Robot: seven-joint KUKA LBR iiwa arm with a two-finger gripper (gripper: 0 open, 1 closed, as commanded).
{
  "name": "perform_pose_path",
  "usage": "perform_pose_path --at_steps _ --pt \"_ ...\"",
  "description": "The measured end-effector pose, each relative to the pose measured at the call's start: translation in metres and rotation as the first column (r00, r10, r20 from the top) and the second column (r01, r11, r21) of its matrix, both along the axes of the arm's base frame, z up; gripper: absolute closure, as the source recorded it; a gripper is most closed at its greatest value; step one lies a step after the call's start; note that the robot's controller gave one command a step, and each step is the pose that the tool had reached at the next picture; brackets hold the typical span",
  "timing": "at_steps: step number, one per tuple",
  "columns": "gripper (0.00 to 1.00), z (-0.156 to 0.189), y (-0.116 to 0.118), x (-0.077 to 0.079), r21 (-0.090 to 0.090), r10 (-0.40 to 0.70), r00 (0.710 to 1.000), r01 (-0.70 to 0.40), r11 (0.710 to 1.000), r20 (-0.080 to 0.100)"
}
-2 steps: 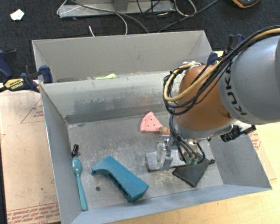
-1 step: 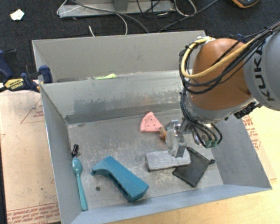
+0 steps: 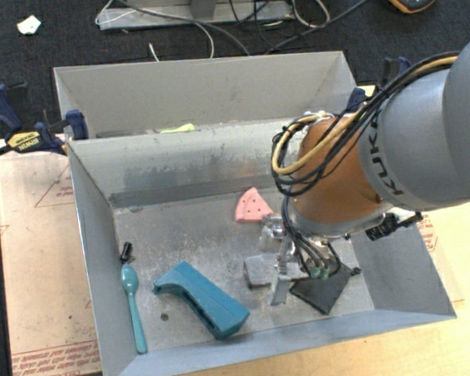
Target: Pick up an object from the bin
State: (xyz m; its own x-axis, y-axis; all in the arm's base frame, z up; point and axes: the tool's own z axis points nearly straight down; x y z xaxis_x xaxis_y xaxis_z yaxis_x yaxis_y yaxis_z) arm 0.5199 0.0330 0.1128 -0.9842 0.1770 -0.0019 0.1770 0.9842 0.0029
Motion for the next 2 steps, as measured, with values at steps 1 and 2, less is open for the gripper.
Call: perform_pose_path --at_steps 1,2 --pt "0.00 0.002 0.000 0.001 0.000 0.000 1.000 0.000 1.000 0.004" --pt "1.00 -0.041 -0.022 -0.006 0.004 -0.084 0.996 0.084 0.996 0.001"
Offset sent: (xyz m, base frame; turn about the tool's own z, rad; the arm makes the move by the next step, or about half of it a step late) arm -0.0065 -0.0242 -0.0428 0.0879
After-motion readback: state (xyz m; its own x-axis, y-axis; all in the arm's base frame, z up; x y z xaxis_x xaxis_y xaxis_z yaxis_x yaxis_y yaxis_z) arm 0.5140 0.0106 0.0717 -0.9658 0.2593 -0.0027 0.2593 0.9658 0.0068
